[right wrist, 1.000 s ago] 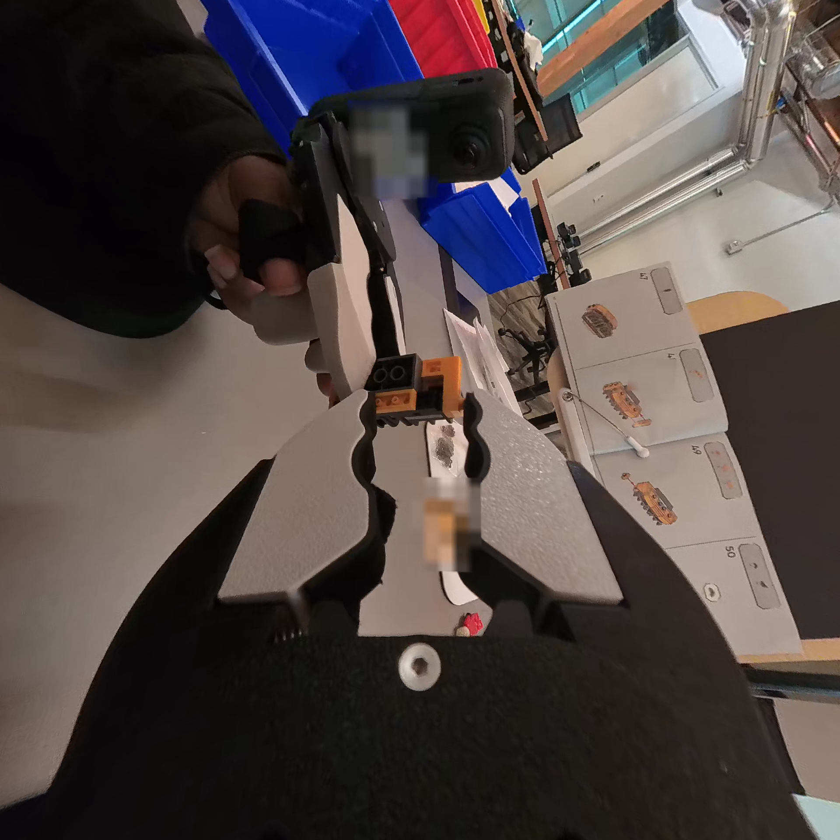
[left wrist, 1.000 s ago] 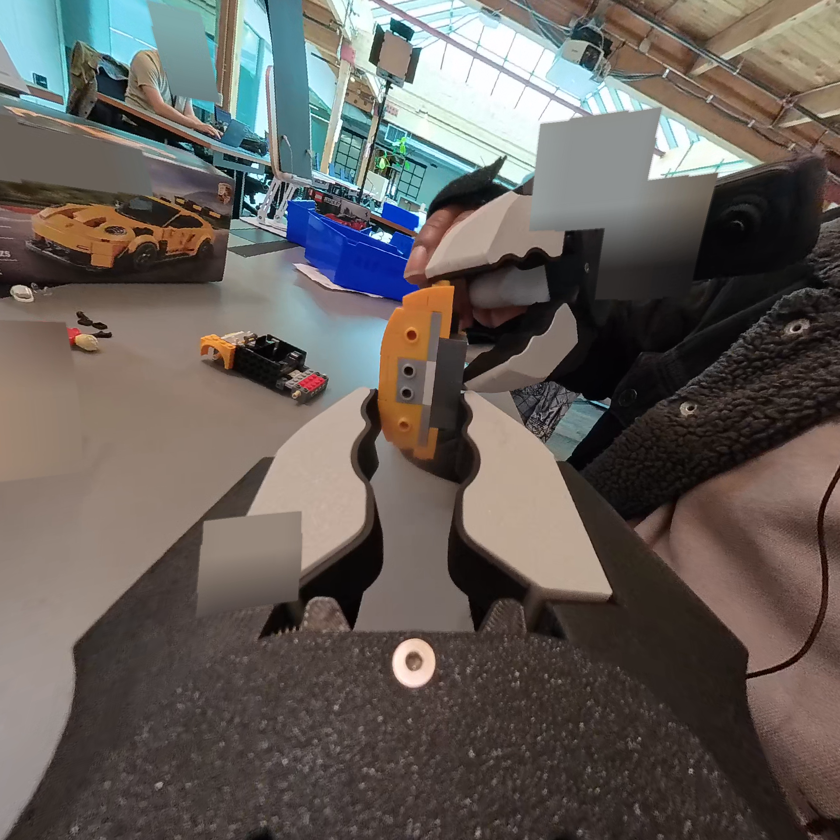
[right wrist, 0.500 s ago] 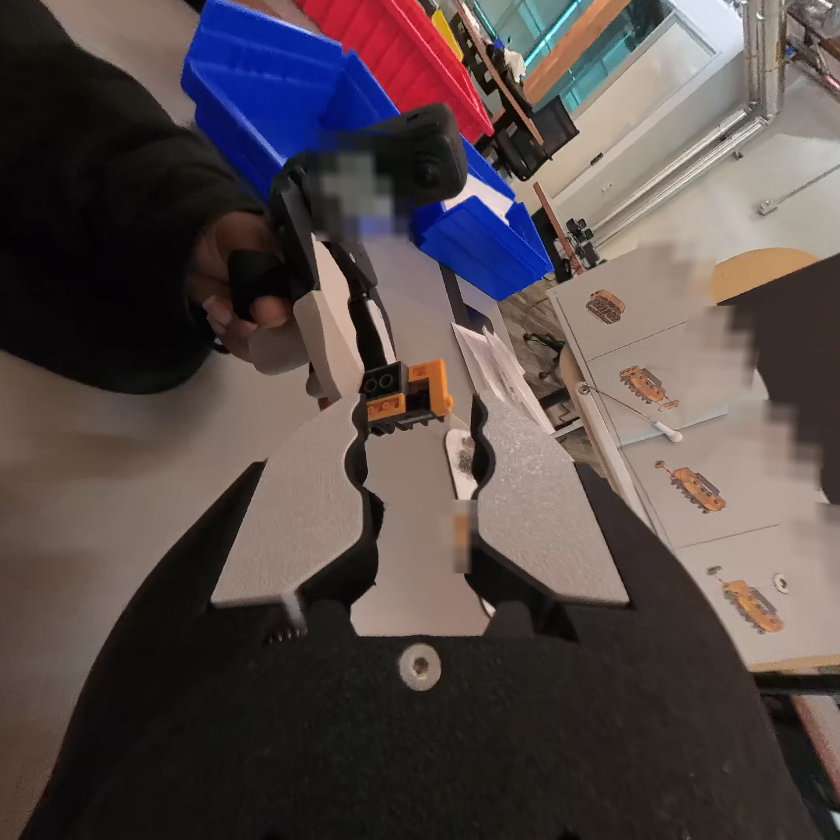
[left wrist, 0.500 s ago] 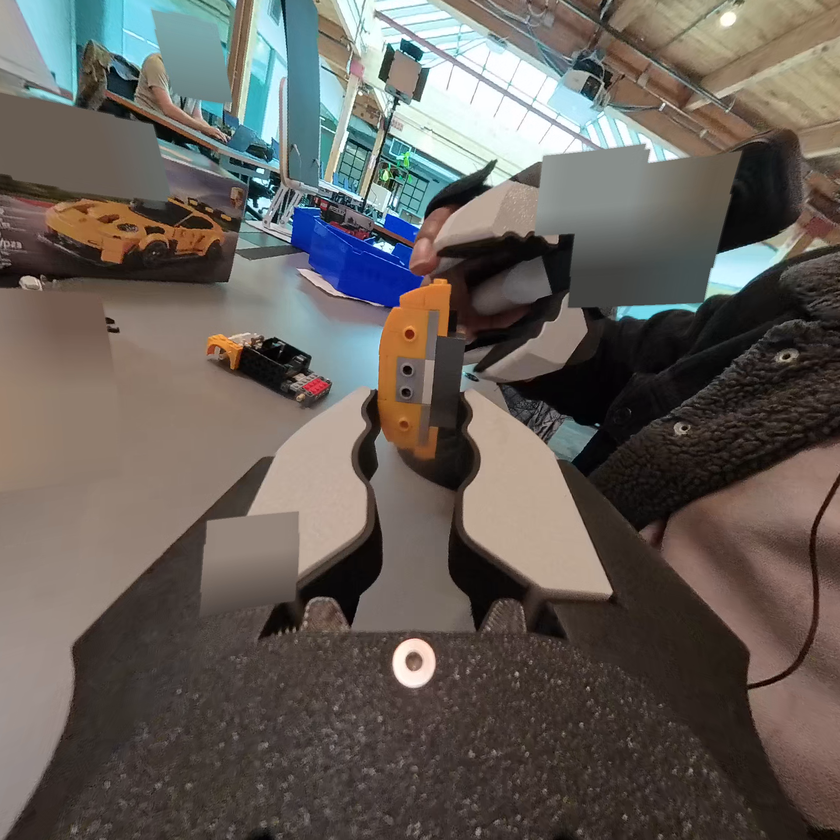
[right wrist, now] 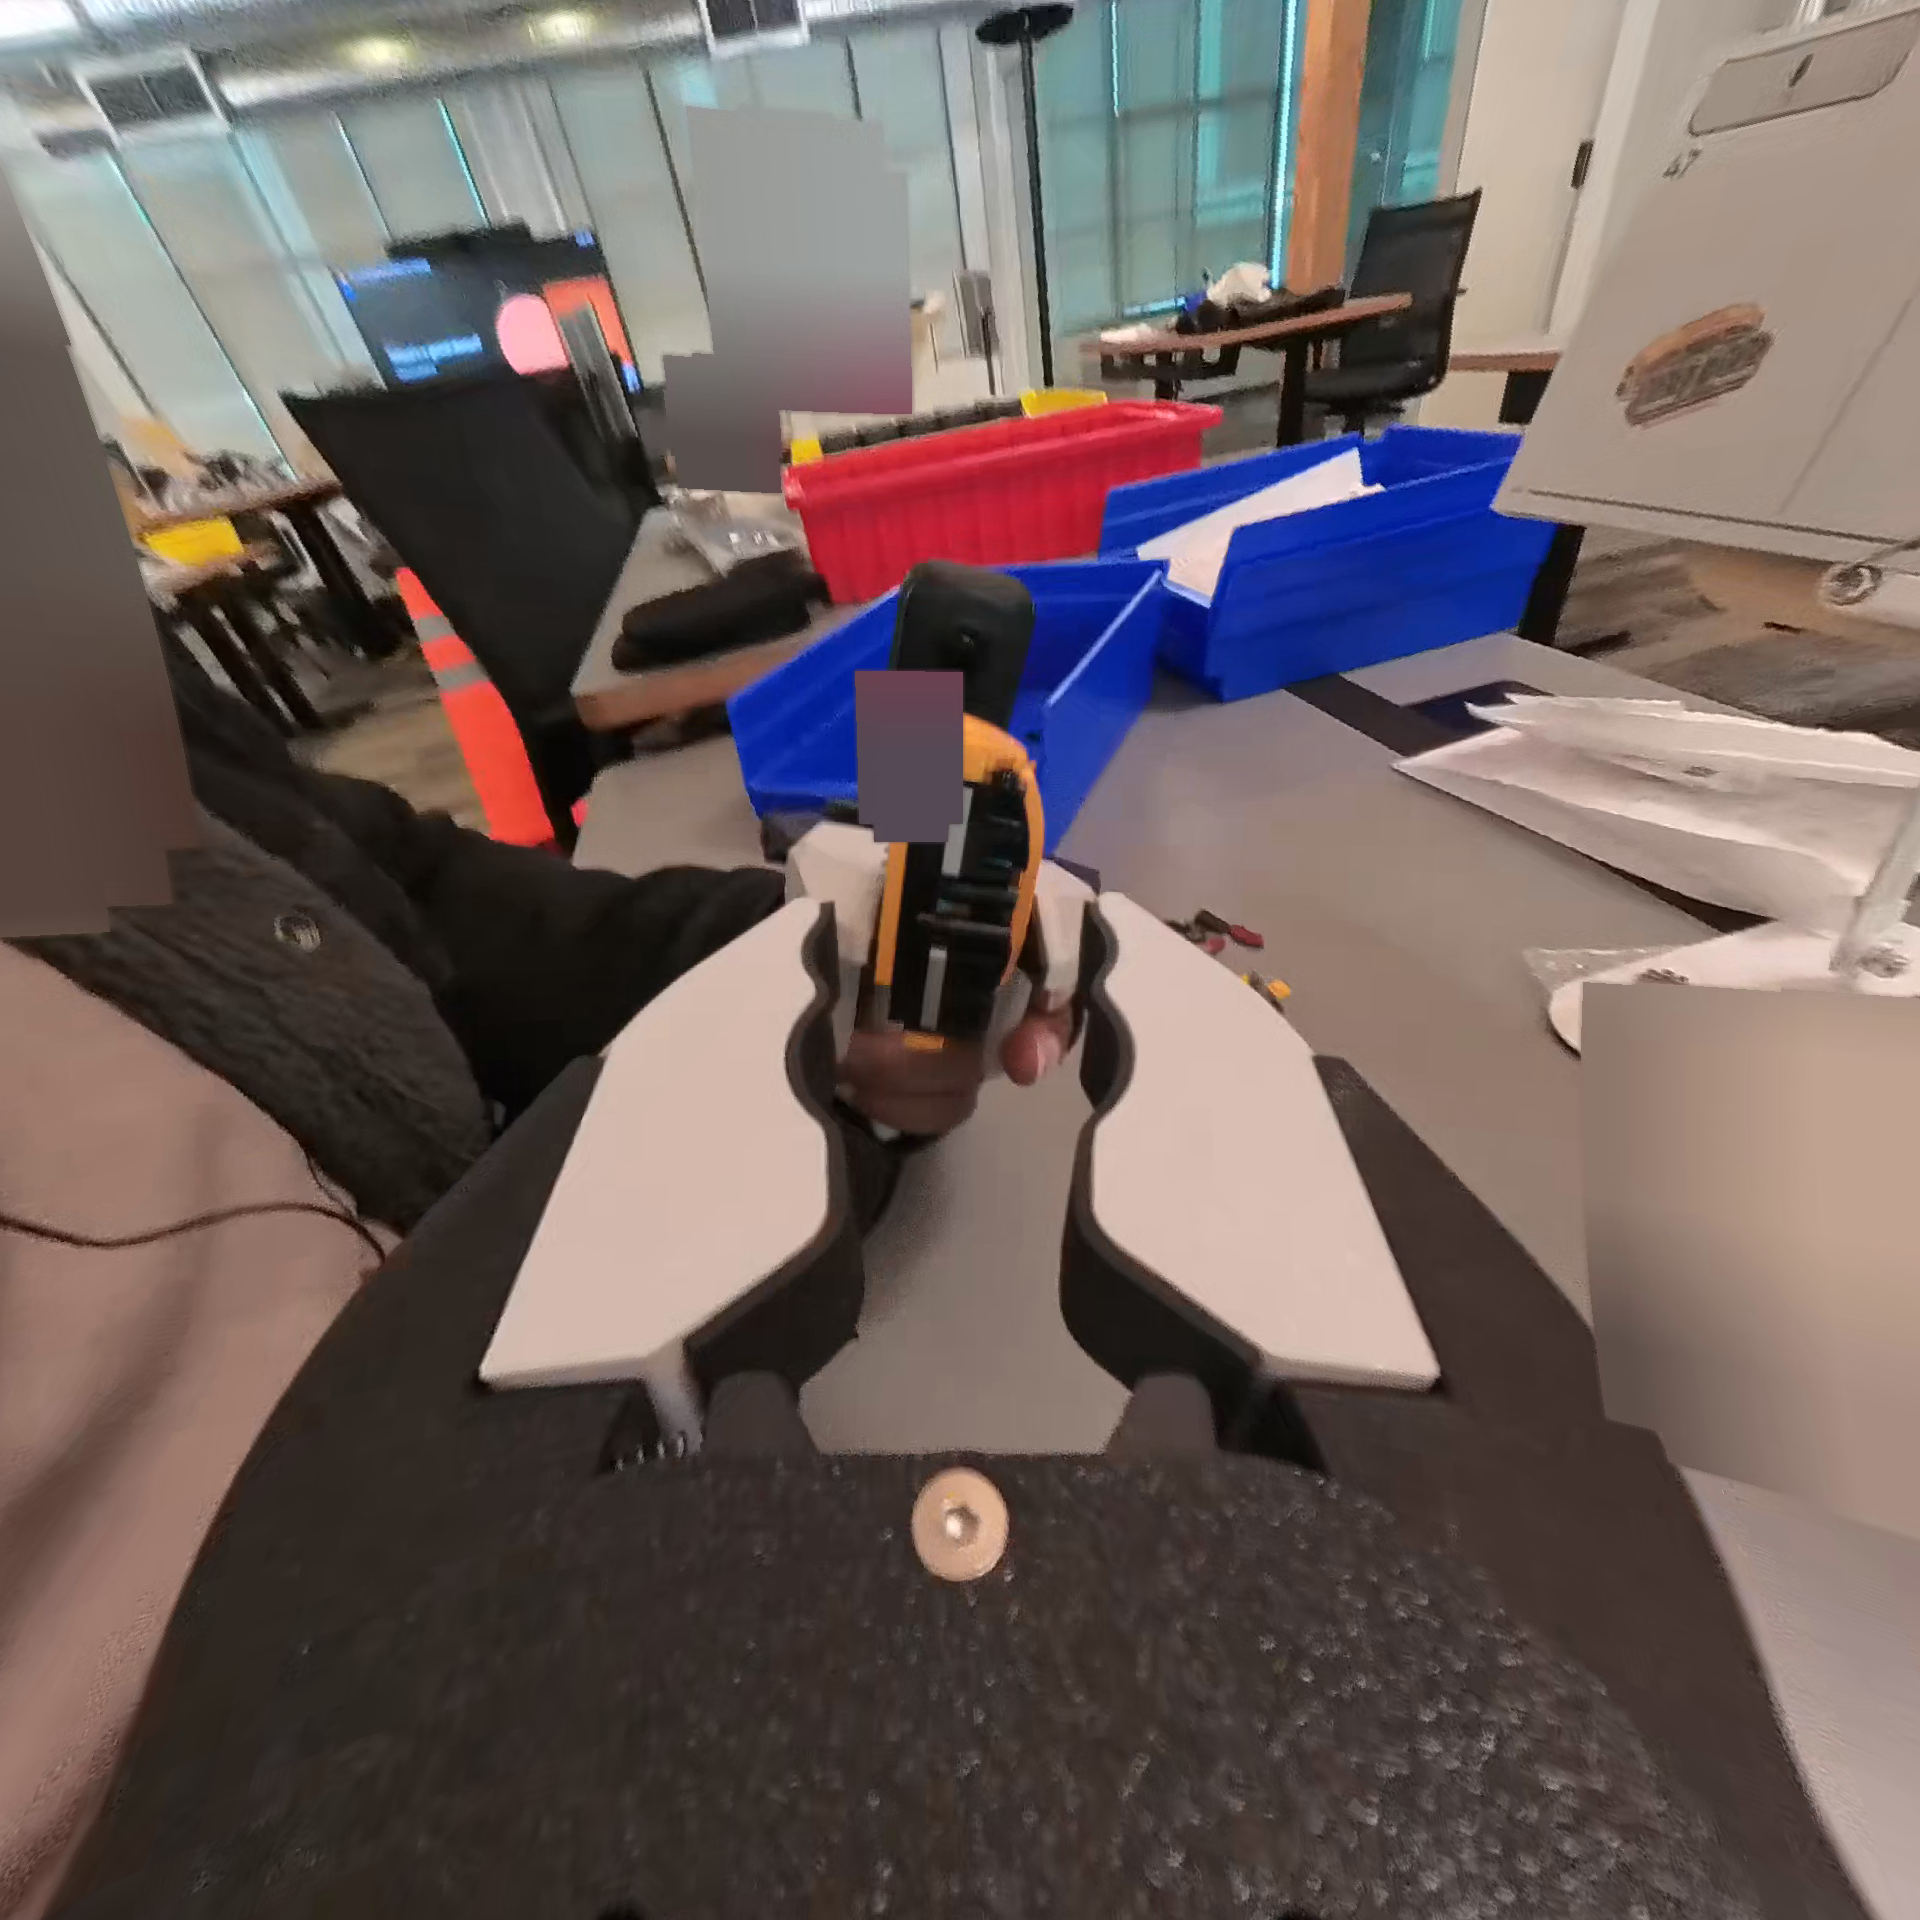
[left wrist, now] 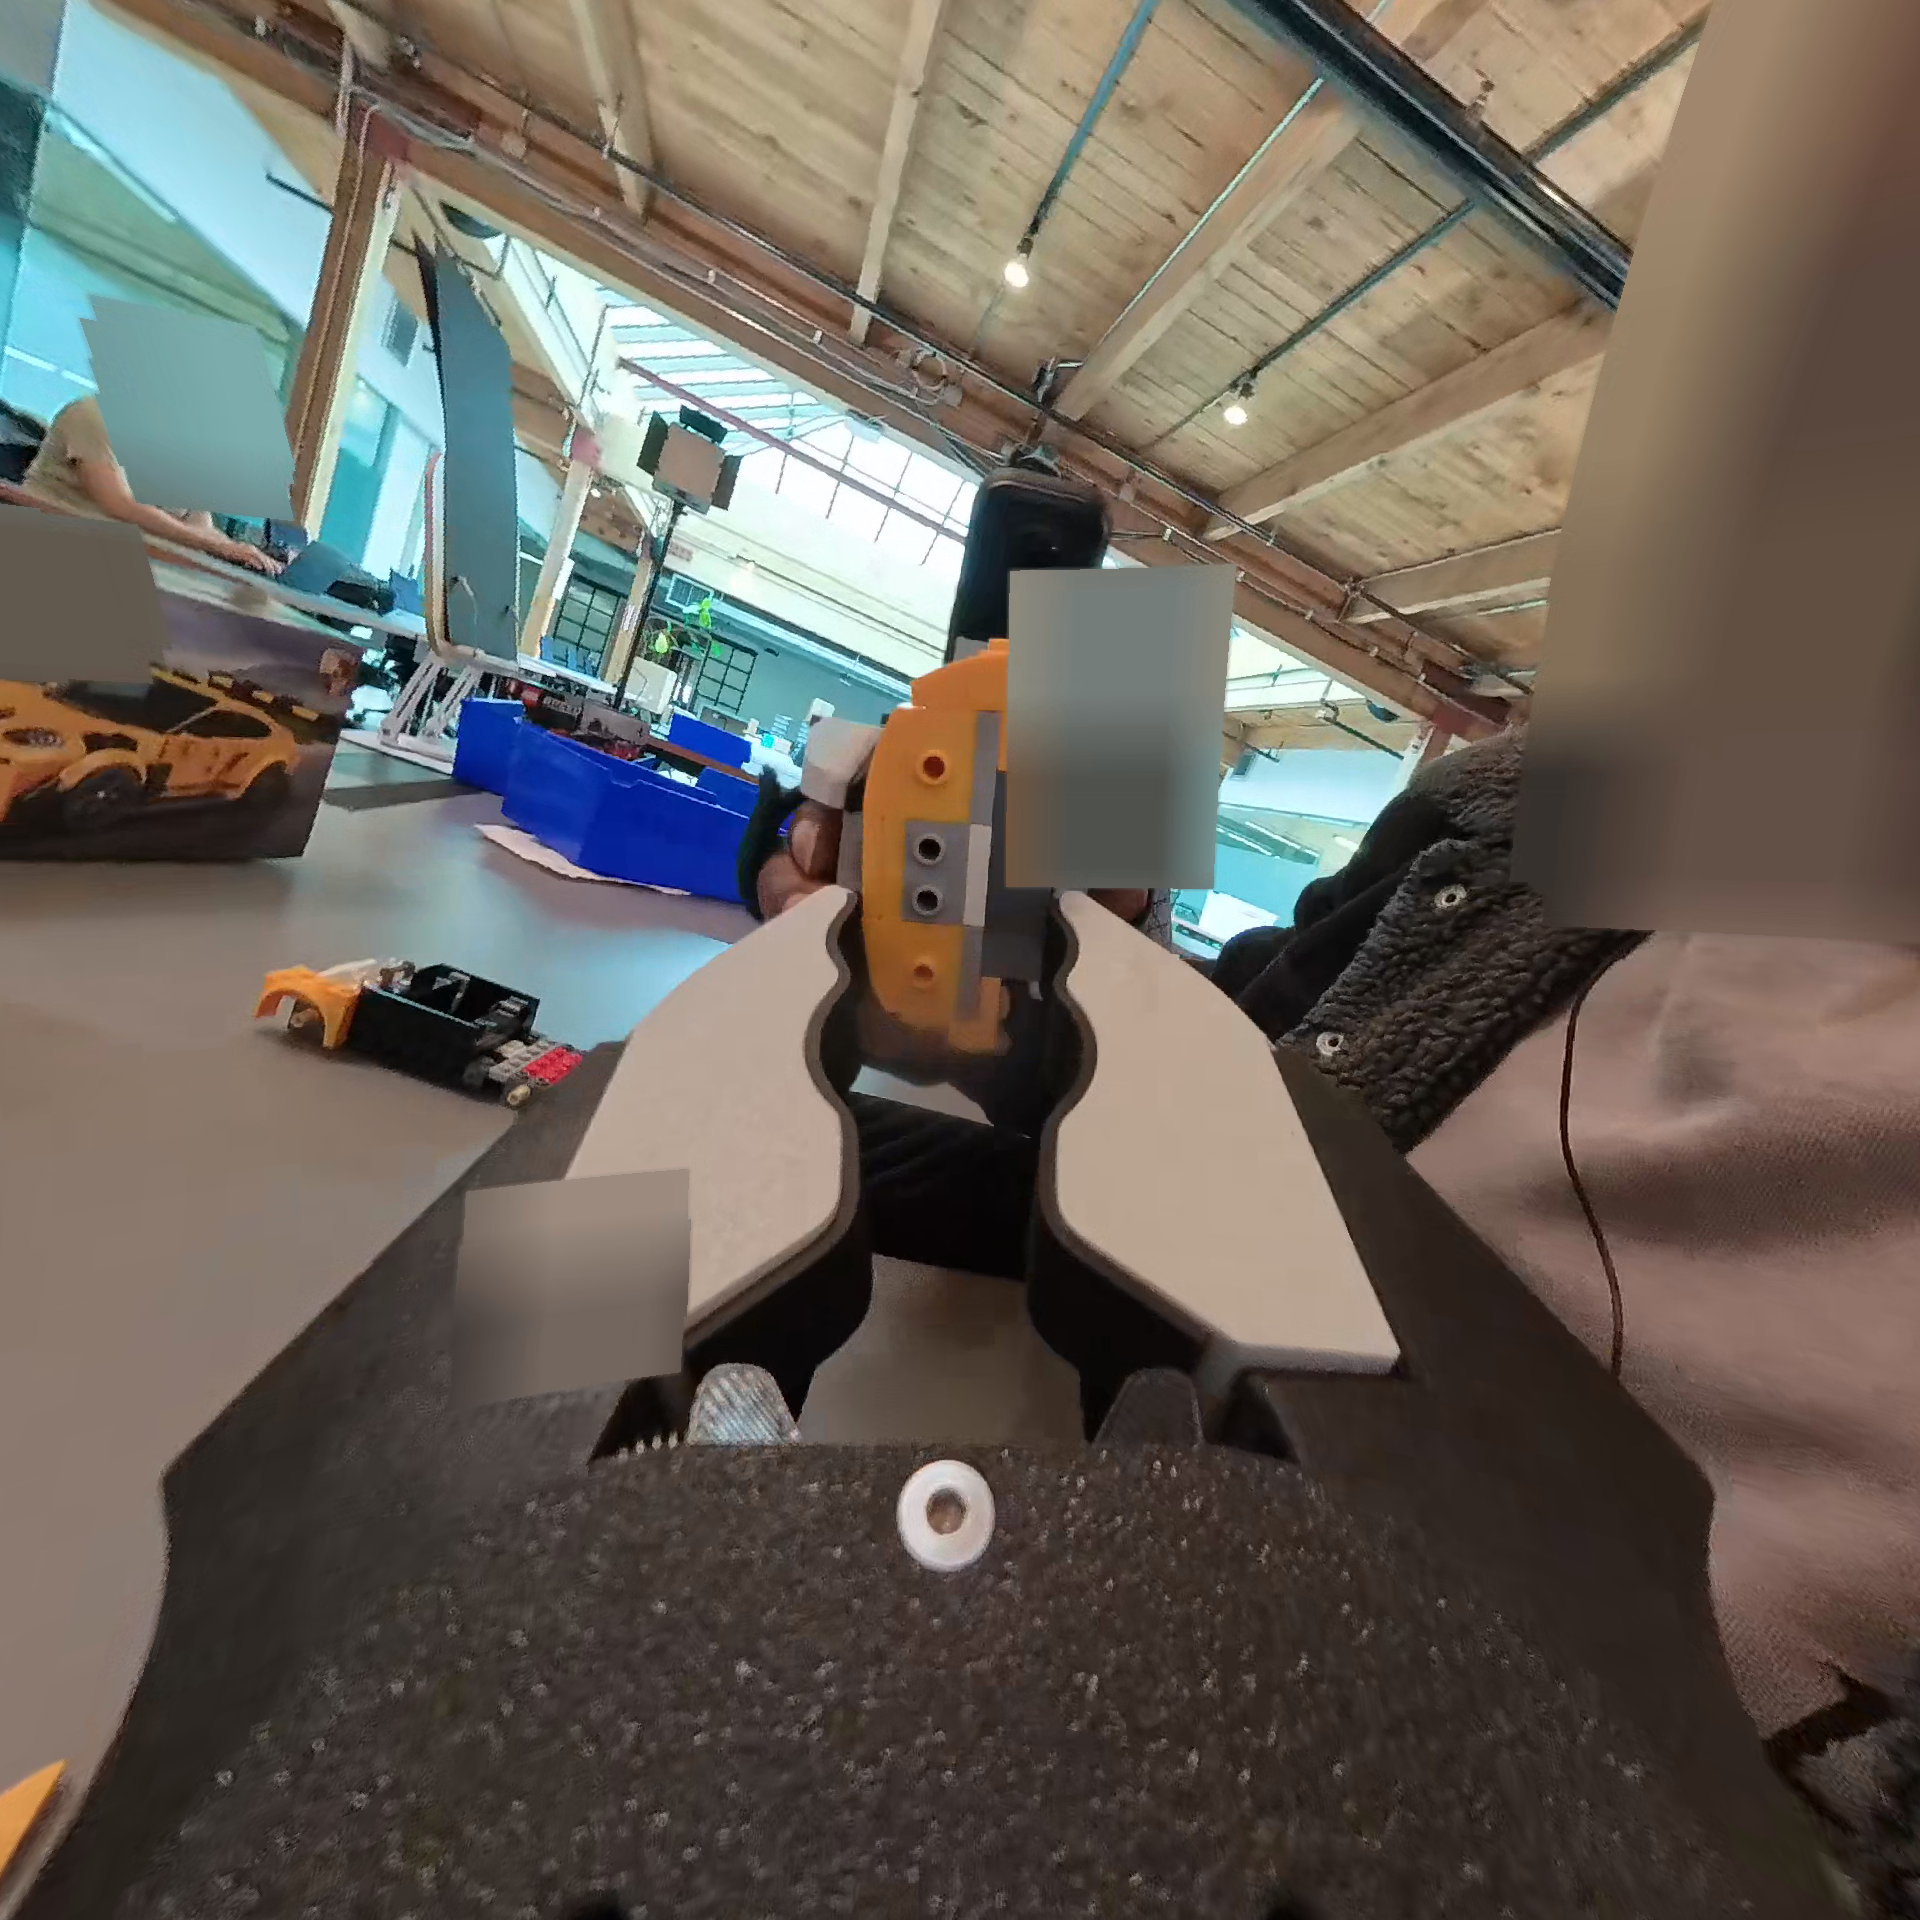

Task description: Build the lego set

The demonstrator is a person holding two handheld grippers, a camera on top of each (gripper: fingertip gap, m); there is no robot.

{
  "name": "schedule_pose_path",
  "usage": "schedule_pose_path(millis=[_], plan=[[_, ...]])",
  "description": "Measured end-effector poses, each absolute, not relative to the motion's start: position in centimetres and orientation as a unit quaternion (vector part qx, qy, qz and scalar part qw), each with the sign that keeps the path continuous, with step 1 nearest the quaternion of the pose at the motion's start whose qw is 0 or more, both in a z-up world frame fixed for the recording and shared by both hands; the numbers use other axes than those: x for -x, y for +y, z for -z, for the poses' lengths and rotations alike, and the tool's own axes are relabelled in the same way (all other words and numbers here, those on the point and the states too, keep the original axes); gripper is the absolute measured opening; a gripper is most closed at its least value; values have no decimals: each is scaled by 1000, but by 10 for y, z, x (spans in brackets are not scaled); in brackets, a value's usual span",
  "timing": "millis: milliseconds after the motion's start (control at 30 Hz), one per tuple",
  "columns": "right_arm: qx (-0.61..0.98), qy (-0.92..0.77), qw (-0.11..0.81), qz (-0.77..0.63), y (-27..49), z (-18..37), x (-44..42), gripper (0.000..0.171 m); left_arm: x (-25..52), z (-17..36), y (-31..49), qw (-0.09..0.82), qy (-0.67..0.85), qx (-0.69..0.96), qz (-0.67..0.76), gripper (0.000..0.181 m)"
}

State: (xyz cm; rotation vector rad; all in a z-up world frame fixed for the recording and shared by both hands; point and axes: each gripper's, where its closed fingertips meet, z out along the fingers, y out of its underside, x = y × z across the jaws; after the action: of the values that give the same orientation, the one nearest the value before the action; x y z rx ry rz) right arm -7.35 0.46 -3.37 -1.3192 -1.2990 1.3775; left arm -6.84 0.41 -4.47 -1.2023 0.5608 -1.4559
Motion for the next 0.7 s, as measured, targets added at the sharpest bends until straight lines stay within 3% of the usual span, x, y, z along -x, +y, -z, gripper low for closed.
schedule_pose_path(millis=[100,200,300,400,700], plan=[[522,-524,392,-546,-3,33,83,41,66,44,0,569,257,502,598,32],[524,-544,393,-525,-6,37,87,27,64,43,-1,582,268,500,582,32],[528,-559,389,-508,-6,39,85,26,62,47,-1,583,279,510,567,32],[523,-574,409,-479,-3,35,78,26,62,53,5,576,277,535,553,48],[421,-698,577,-55,39,63,52,26,60,63,18,570,263,601,494,43]])
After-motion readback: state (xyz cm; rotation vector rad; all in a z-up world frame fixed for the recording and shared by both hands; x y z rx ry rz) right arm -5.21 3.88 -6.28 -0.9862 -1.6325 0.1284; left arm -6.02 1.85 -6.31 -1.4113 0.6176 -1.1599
